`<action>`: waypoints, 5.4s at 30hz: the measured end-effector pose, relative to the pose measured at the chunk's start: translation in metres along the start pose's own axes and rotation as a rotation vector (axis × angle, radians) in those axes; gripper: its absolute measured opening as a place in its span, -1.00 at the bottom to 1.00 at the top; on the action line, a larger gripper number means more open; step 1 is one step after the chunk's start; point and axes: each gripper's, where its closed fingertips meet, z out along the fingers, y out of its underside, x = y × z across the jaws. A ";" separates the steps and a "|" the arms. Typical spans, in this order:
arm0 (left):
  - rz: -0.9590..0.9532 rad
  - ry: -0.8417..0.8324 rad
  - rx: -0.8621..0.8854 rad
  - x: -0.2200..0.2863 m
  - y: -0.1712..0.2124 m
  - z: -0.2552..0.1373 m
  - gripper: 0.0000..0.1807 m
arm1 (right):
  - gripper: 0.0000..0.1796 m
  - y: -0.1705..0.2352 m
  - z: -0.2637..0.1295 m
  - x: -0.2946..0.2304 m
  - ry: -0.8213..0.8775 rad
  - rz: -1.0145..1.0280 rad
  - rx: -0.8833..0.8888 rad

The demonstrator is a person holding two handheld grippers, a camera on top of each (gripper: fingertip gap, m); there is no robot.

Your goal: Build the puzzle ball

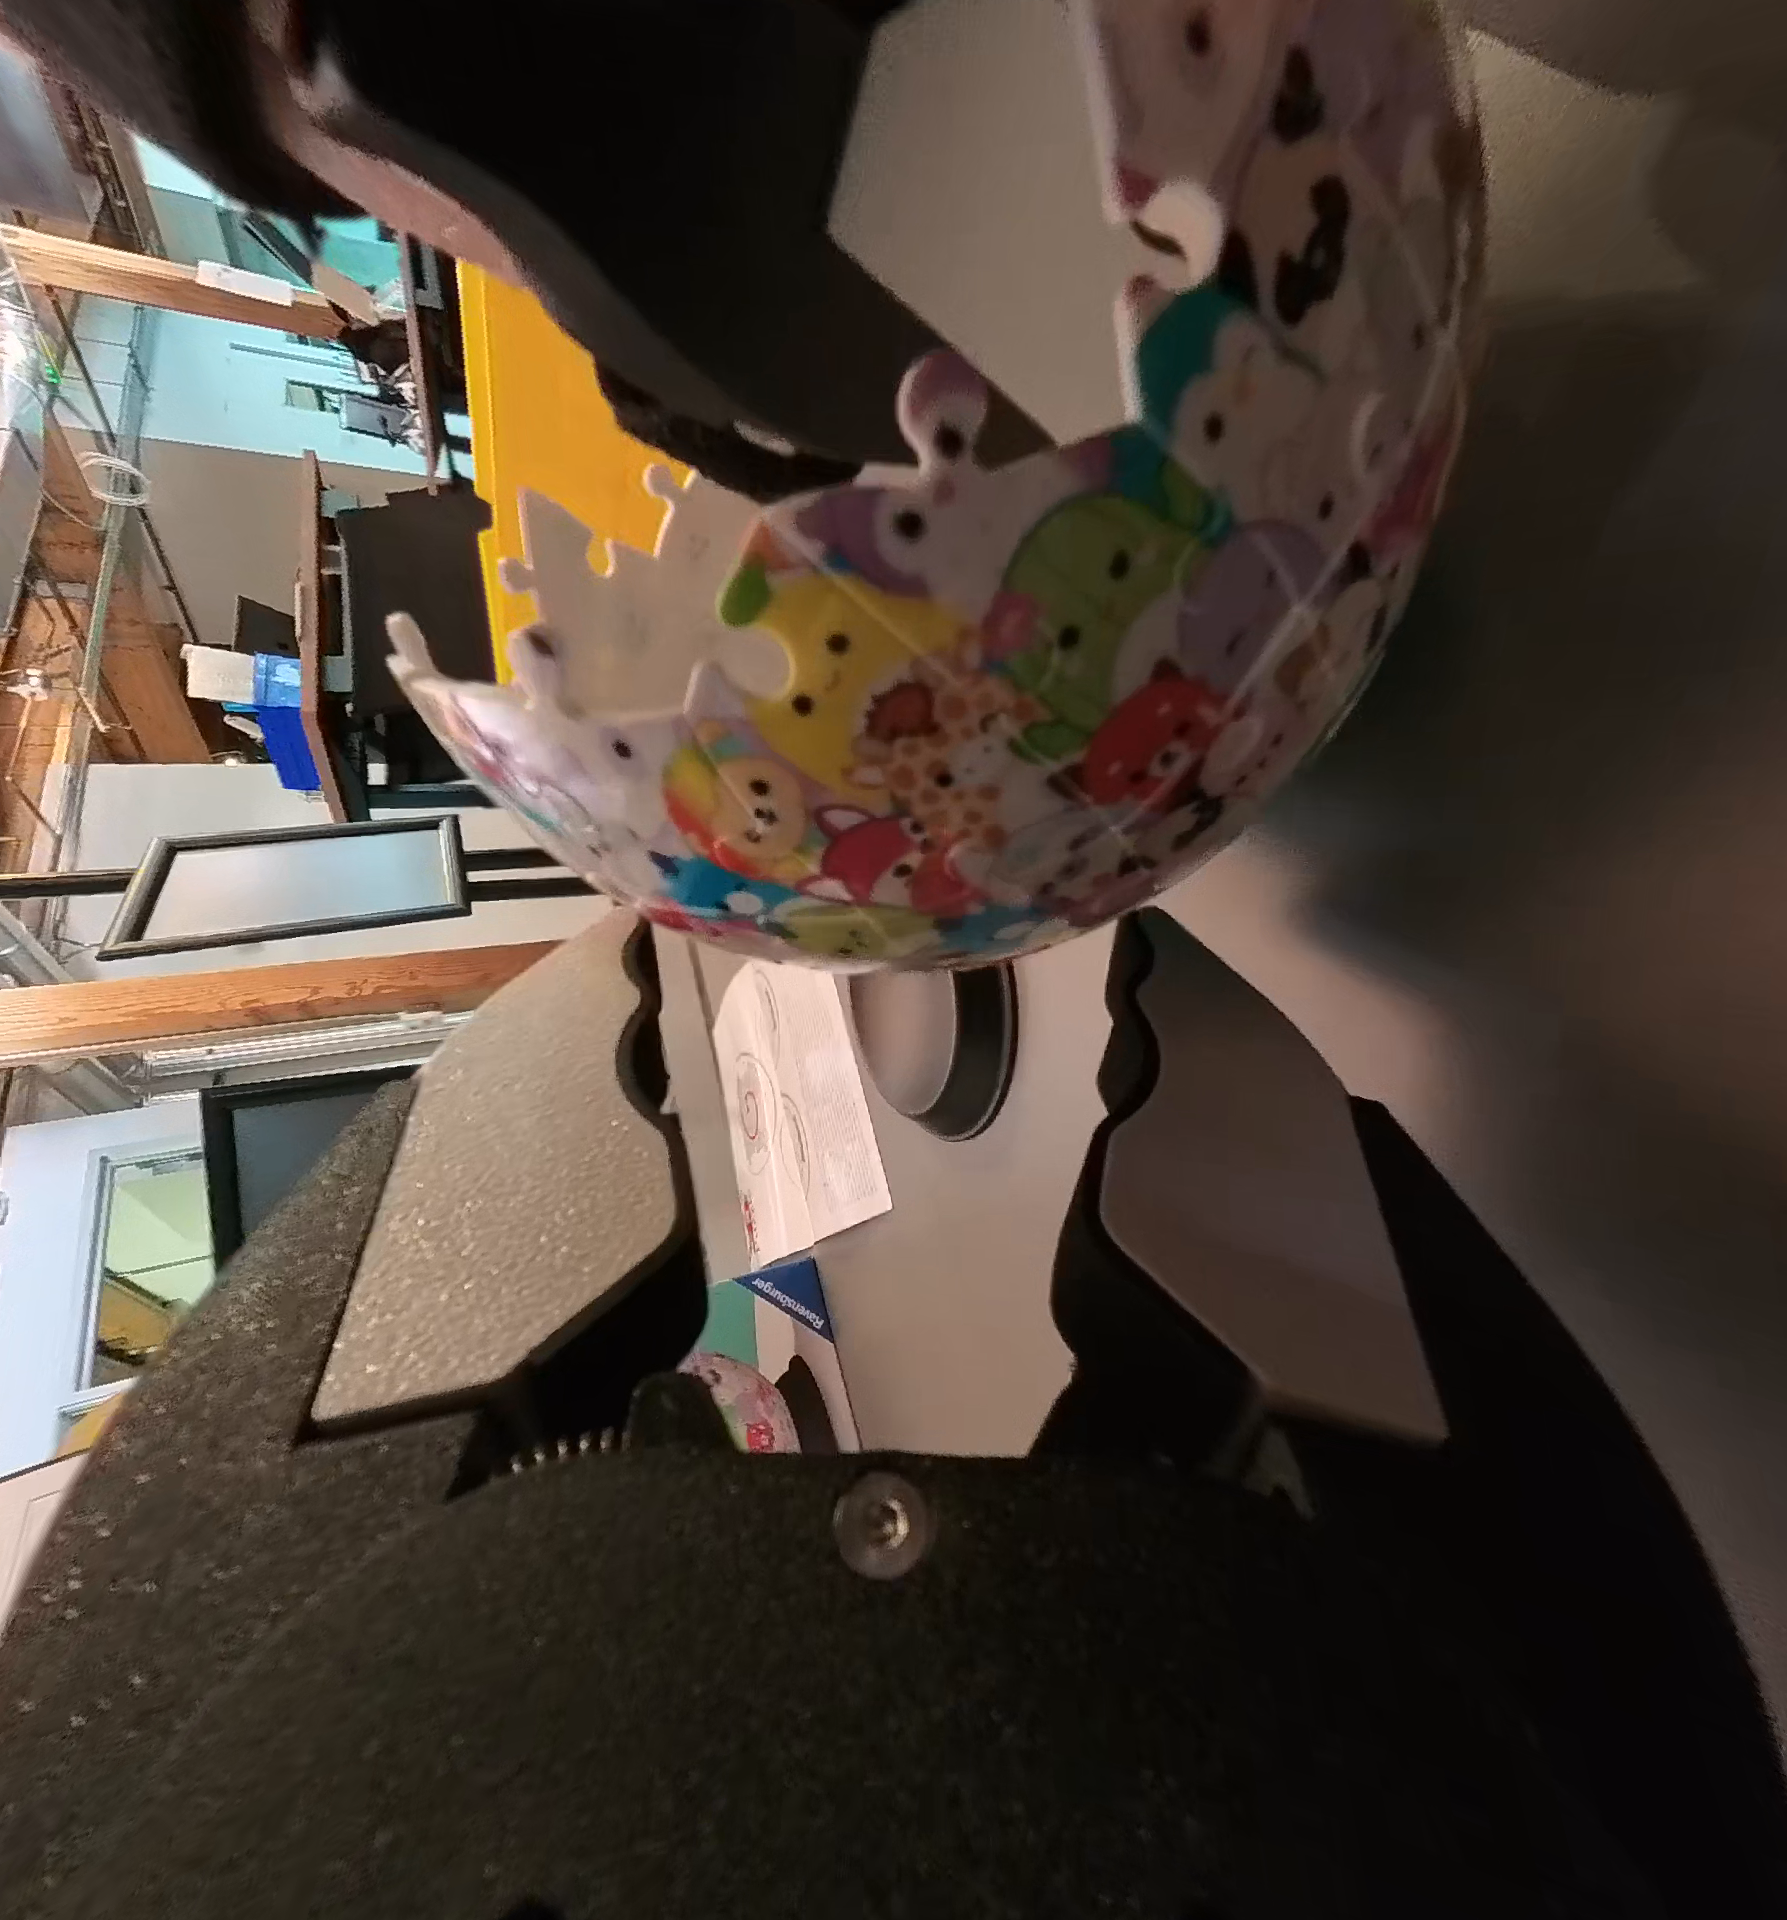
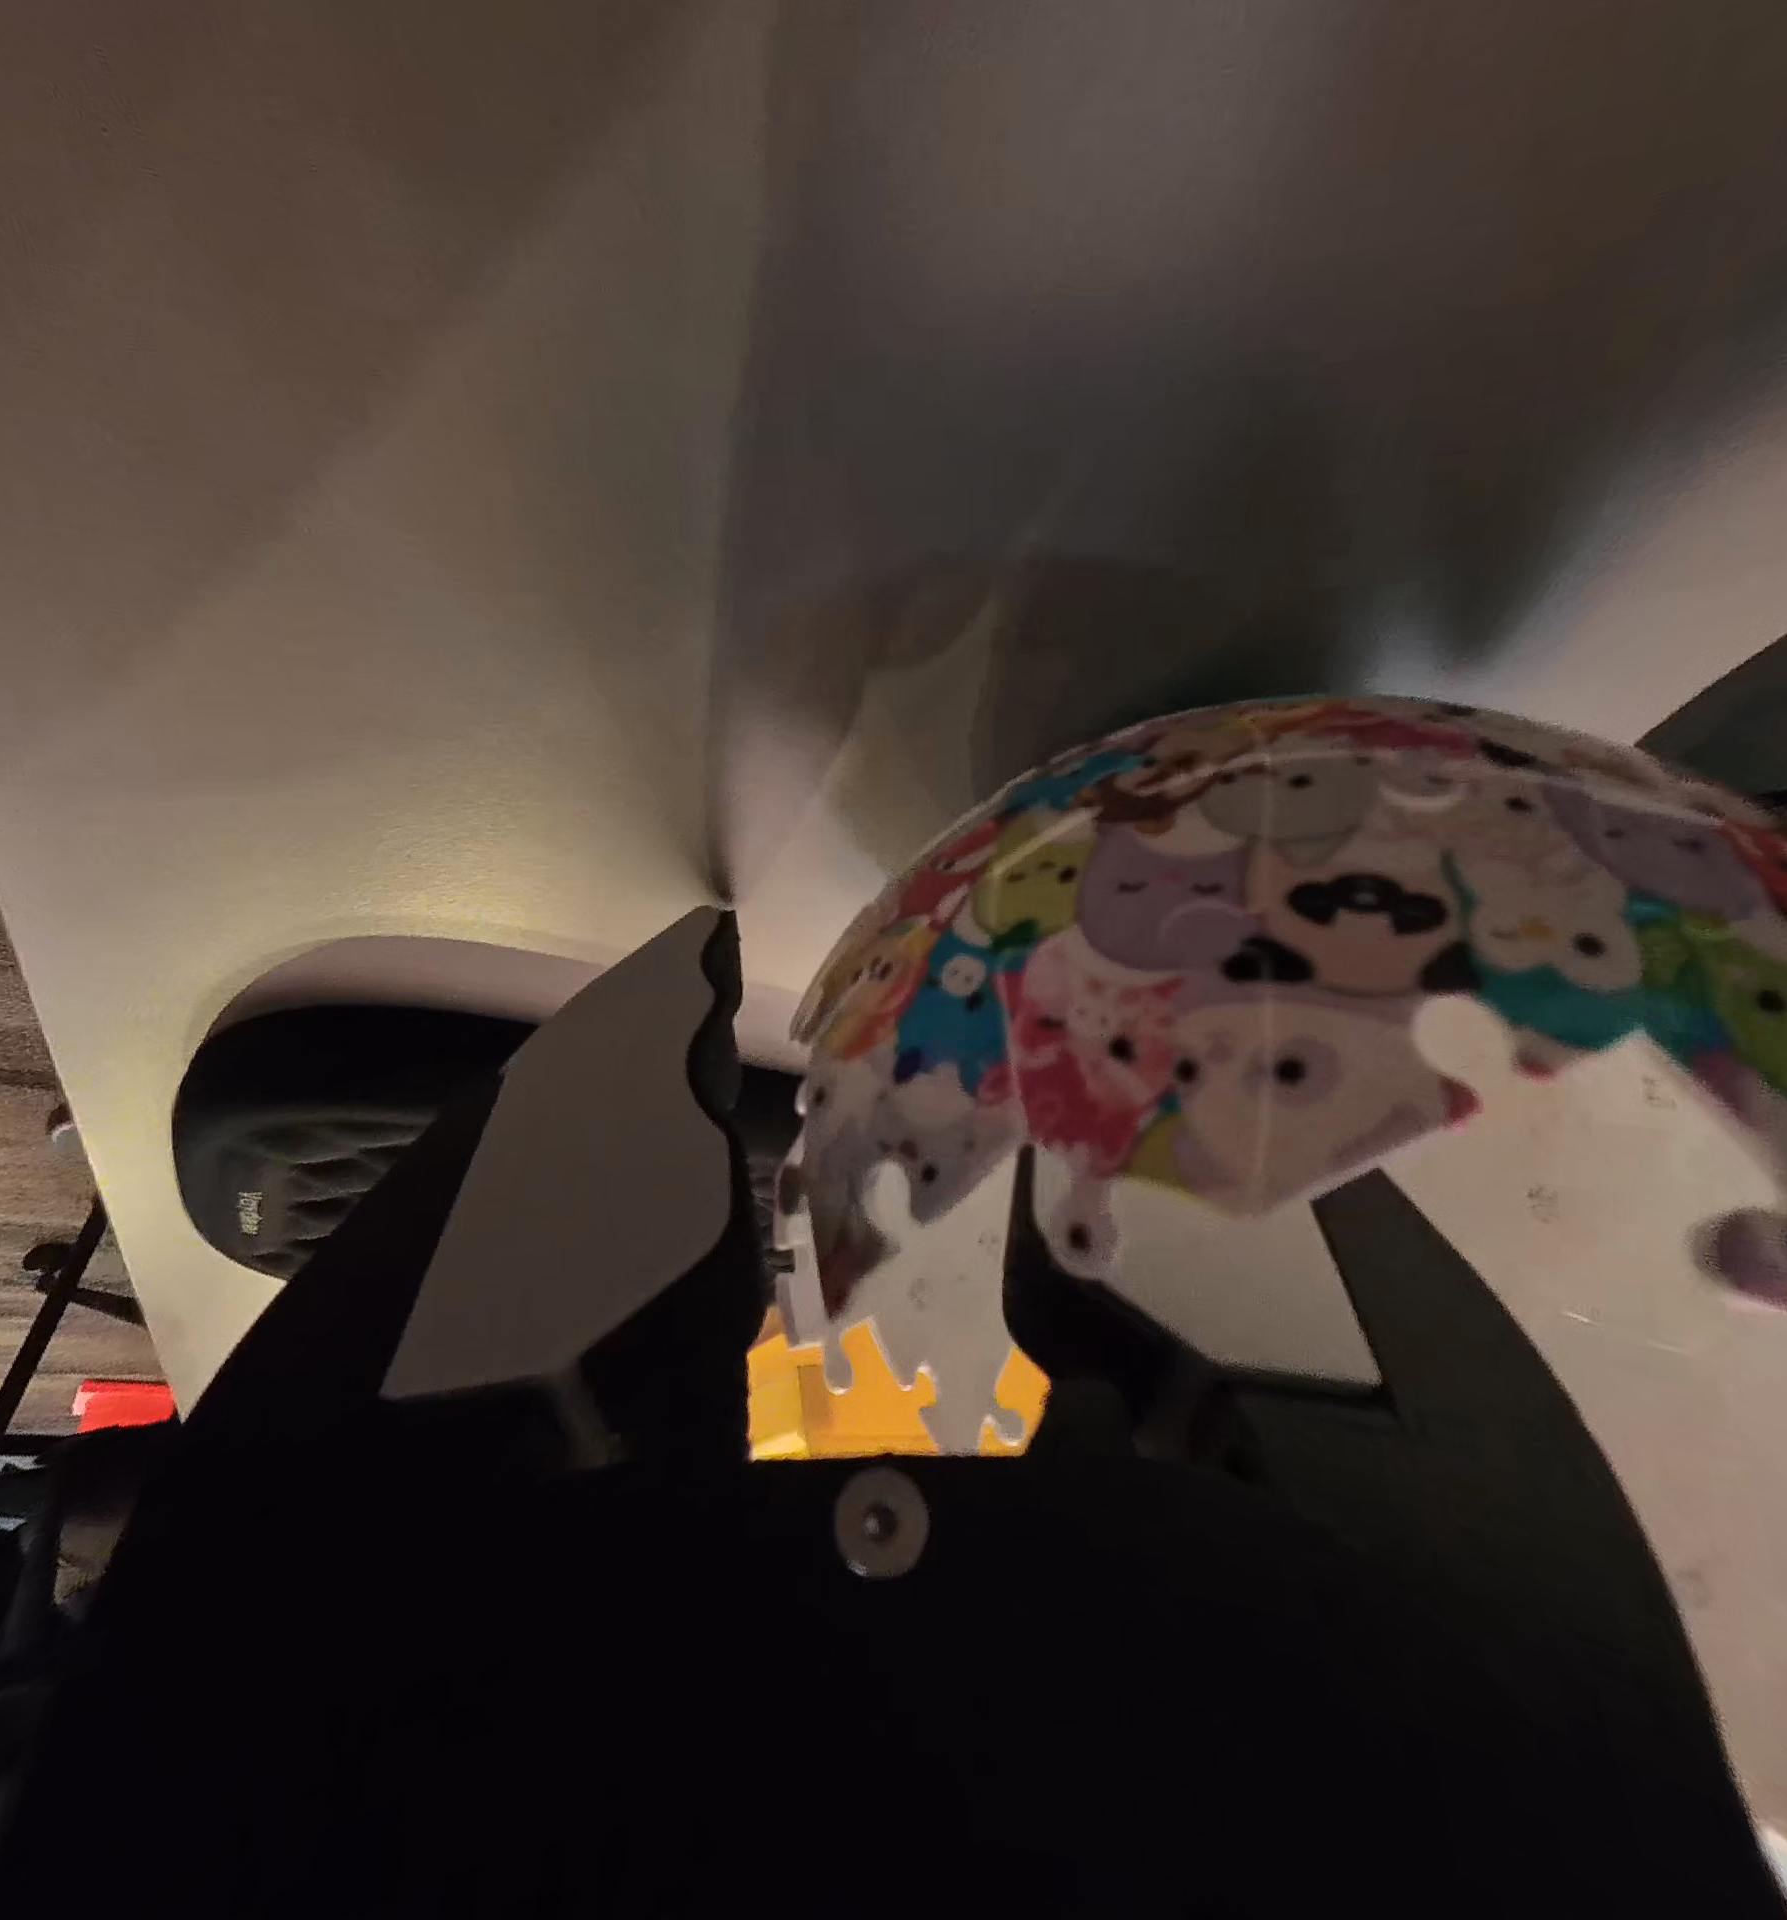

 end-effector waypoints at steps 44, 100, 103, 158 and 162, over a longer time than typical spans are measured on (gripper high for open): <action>-0.013 -0.006 0.004 0.001 0.001 0.004 -0.10 | -0.91 -0.011 -0.028 0.004 0.101 0.094 0.069; -0.071 -0.042 0.000 -0.005 0.003 0.005 -0.03 | -0.96 0.023 -0.075 0.037 0.335 0.258 0.071; -0.091 -0.050 -0.006 -0.006 0.007 0.003 -0.02 | -0.96 0.035 -0.087 0.051 0.432 0.282 0.042; -1.142 0.196 -0.044 0.045 -0.005 -0.017 0.24 | -0.04 0.040 0.005 0.059 0.147 0.704 0.867; -1.123 0.186 -0.003 0.041 -0.008 -0.015 0.18 | -0.04 0.039 0.006 0.064 0.172 0.701 0.859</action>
